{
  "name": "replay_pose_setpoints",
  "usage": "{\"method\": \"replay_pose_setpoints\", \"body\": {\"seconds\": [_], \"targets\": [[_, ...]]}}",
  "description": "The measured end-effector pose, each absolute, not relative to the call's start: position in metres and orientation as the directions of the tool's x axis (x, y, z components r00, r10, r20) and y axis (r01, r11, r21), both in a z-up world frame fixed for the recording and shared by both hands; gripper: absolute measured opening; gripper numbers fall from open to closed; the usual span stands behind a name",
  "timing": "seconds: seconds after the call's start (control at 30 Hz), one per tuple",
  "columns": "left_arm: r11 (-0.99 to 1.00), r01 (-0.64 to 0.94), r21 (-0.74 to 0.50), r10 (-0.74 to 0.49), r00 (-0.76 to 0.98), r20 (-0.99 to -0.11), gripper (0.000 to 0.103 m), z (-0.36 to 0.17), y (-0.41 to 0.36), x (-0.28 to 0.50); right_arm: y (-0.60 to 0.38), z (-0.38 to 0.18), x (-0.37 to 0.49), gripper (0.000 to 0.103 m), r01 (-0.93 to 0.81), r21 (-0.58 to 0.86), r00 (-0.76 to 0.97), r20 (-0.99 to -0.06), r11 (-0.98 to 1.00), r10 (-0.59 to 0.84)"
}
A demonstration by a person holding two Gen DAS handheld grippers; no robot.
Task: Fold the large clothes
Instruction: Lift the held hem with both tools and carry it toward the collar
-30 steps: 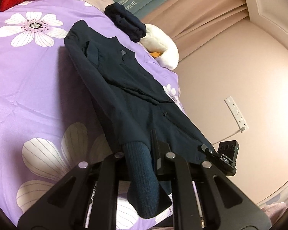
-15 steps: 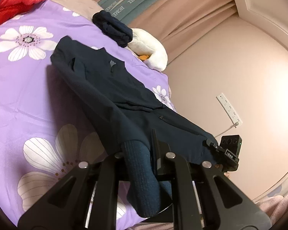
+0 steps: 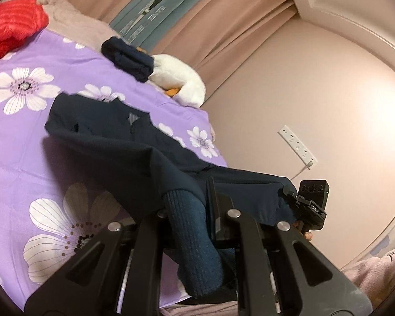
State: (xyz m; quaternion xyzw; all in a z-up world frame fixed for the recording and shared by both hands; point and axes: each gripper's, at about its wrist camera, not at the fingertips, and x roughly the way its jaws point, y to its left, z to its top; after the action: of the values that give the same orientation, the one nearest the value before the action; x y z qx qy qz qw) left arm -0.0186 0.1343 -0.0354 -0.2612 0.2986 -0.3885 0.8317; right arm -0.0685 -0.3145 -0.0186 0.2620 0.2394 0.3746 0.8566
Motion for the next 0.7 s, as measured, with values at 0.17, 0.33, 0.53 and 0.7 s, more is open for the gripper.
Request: {"method": "replay_pose_setpoints", "body": {"seconds": [0.17, 0.33, 0.53, 0.7], "targets": [[0.549, 0.548, -0.630, -0.812, 0.528, -0.249, 0.011, -0.011, 0.133, -0.042, -0.322, -0.002, -0.084, 0.013, -0.556, 0.603, 0.611, -0.171, 0.572, 0.773], [0.535, 0.588, -0.607, -0.823, 0.527, -0.214, 0.011, 0.006, 0.134, -0.057, -0.322, 0.017, -0.098, 0.013, -0.602, 0.558, 0.614, -0.133, 0.570, 0.778], [0.525, 0.608, -0.595, -0.828, 0.528, -0.190, 0.011, 0.015, 0.135, -0.062, -0.320, 0.026, -0.103, 0.013, -0.641, 0.520, 0.607, -0.108, 0.565, 0.788], [0.535, 0.569, -0.625, -0.817, 0.538, -0.210, 0.011, 0.004, 0.139, -0.048, -0.322, 0.016, -0.089, 0.013, -0.608, 0.534, 0.622, -0.139, 0.588, 0.770]]}}
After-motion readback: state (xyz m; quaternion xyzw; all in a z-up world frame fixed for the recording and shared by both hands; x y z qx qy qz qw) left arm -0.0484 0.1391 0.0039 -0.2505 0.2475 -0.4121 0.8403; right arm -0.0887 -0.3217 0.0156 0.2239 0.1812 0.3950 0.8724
